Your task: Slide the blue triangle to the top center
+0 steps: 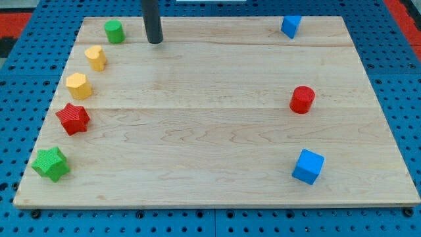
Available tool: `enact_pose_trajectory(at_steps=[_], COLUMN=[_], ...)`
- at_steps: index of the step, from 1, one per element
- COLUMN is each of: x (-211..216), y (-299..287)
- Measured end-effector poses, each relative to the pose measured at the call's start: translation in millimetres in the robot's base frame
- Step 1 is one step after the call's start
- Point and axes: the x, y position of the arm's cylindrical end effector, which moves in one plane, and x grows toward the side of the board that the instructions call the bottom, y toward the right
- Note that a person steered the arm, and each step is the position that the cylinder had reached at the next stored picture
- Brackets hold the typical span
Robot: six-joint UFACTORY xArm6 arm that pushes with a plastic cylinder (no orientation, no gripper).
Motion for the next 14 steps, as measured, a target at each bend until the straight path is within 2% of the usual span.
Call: enact_pose_trajectory(at_steps=[1, 2, 3, 4, 5, 6, 7, 8, 9, 10, 11, 12, 13, 14], x=[-10, -6, 19, 85, 75, 42, 37, 34, -28, -40, -38, -38, -62, -64], y=[-55, -67, -5, 8, 75, 161, 272, 339, 346, 309, 208, 170, 211, 140])
